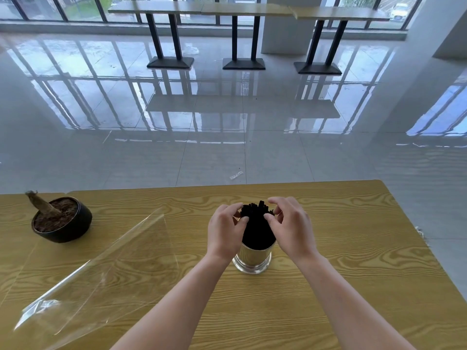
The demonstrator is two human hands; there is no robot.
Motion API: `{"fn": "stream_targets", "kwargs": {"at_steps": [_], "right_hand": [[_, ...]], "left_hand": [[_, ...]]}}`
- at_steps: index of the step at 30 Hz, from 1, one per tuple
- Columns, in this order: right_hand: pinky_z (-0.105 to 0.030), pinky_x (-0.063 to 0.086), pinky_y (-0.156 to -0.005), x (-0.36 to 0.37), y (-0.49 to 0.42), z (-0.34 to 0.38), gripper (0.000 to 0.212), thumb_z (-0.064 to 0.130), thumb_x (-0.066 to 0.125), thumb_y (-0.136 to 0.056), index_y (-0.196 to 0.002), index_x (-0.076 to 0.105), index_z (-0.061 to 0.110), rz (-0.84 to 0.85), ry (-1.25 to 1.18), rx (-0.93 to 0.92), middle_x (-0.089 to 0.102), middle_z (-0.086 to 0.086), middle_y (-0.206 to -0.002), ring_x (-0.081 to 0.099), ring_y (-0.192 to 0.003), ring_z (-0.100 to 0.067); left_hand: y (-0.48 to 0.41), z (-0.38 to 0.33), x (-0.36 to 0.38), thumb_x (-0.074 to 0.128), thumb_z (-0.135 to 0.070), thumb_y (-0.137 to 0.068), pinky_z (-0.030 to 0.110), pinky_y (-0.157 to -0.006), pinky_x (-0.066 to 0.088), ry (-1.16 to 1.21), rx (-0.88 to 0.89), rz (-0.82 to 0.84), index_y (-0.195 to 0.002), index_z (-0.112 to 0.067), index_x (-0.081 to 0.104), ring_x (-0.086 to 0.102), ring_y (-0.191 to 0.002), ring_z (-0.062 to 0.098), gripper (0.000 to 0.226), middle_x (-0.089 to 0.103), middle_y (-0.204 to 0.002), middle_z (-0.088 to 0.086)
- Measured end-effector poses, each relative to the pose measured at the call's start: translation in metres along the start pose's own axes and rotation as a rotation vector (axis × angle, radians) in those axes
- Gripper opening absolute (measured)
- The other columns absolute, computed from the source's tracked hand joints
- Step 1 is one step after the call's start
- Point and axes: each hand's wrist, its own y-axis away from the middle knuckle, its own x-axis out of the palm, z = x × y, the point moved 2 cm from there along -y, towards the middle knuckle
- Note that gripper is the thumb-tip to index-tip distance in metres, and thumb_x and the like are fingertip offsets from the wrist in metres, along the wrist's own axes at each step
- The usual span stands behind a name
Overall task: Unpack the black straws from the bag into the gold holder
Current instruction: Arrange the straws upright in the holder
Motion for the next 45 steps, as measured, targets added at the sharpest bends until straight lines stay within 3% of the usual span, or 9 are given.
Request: {"fn": "stream_targets", "kwargs": {"at_steps": [6, 12, 15, 21, 25, 30, 35, 41, 45], "right_hand": [[-0.017, 0.042, -0.066, -0.001, -0.011, -0.003, 0.030, 0.016, 0.076, -0.088, -0.118, 0.071, 0.012, 0.032, 0.014, -0.007, 0.065, 0.002, -0.096, 0.056, -0.067, -0.009], [-0.025, 0.043, -0.074, 0.003, -0.031, -0.002, 0.029, 0.021, 0.066, -0.096, -0.124, 0.070, 0.016, 0.088, 0.074, -0.007, 0.062, 0.002, -0.101, 0.059, -0.090, -0.015], [-0.030, 0.049, -0.079, 0.005, -0.038, -0.001, 0.023, 0.024, 0.066, -0.096, -0.117, 0.074, 0.019, 0.132, 0.095, -0.009, 0.064, 0.002, -0.101, 0.060, -0.101, -0.018], [-0.024, 0.043, -0.072, 0.004, -0.041, 0.002, 0.009, 0.020, 0.070, -0.092, -0.093, 0.079, 0.018, 0.092, 0.059, -0.053, 0.067, 0.005, -0.089, 0.059, -0.086, -0.014], [-0.013, 0.037, -0.065, -0.008, -0.042, 0.007, 0.005, 0.022, 0.073, -0.090, -0.089, 0.076, 0.018, -0.009, -0.006, -0.093, 0.065, 0.008, -0.083, 0.058, -0.073, -0.010], [-0.011, 0.044, -0.064, -0.043, -0.047, 0.026, 0.007, 0.024, 0.072, -0.092, -0.089, 0.075, 0.019, -0.192, -0.230, -0.100, 0.069, 0.012, -0.076, 0.063, -0.071, -0.001], [-0.012, 0.049, -0.061, -0.075, -0.051, 0.043, 0.013, 0.031, 0.068, -0.091, -0.091, 0.076, 0.021, -0.326, -0.389, -0.119, 0.070, 0.017, -0.071, 0.065, -0.065, 0.002], [-0.017, 0.048, -0.061, -0.047, -0.053, 0.032, 0.010, 0.025, 0.070, -0.092, -0.089, 0.078, 0.020, -0.079, -0.194, -0.024, 0.070, 0.015, -0.072, 0.063, -0.067, 0.003], [-0.025, 0.050, -0.066, -0.016, -0.051, 0.026, 0.012, 0.027, 0.070, -0.091, -0.092, 0.080, 0.022, 0.164, -0.003, -0.018, 0.076, 0.009, -0.082, 0.067, -0.075, -0.008]], "left_hand": [[-0.001, 0.000, 0.003, 0.076, -0.020, -0.087, 0.023, -0.083, 0.048, -0.023, 0.044, 0.037, -0.135, -0.015, 0.061, 0.060, -0.083, 0.011, 0.051, 0.065, -0.107, -0.003], [-0.003, -0.005, 0.005, 0.077, -0.023, -0.086, 0.009, -0.076, 0.040, -0.013, 0.048, 0.010, -0.133, -0.017, 0.062, 0.056, -0.076, 0.000, 0.050, 0.063, -0.104, -0.005], [-0.005, -0.004, 0.006, 0.075, -0.023, -0.087, 0.004, -0.072, 0.037, -0.027, 0.046, 0.007, -0.132, -0.017, 0.063, 0.056, -0.076, -0.002, 0.048, 0.063, -0.105, -0.005], [-0.007, -0.002, 0.004, 0.073, -0.017, -0.087, 0.013, -0.079, 0.042, -0.031, 0.037, -0.001, -0.132, -0.016, 0.063, 0.061, -0.085, 0.009, 0.045, 0.064, -0.108, -0.005], [-0.007, -0.001, 0.003, 0.073, -0.014, -0.086, 0.019, -0.083, 0.047, -0.013, 0.035, -0.011, -0.132, -0.016, 0.063, 0.063, -0.087, 0.010, 0.047, 0.066, -0.109, -0.004], [-0.005, -0.001, 0.003, 0.072, -0.011, -0.087, 0.026, -0.085, 0.053, 0.031, 0.019, -0.032, -0.130, -0.017, 0.064, 0.062, -0.087, 0.012, 0.045, 0.062, -0.108, -0.005], [-0.007, -0.006, 0.000, 0.070, -0.008, -0.085, 0.013, -0.072, 0.046, 0.064, -0.001, -0.082, -0.119, -0.018, 0.069, 0.057, -0.075, 0.007, 0.036, 0.059, -0.100, -0.005], [-0.006, -0.005, -0.002, 0.068, -0.008, -0.085, 0.016, -0.075, 0.048, 0.064, -0.016, -0.065, -0.117, -0.019, 0.070, 0.058, -0.079, 0.008, 0.034, 0.059, -0.099, -0.006], [-0.002, -0.003, -0.001, 0.067, -0.011, -0.085, 0.020, -0.077, 0.050, 0.056, -0.034, -0.044, -0.119, -0.020, 0.069, 0.059, -0.082, 0.007, 0.035, 0.059, -0.100, -0.006]]}}
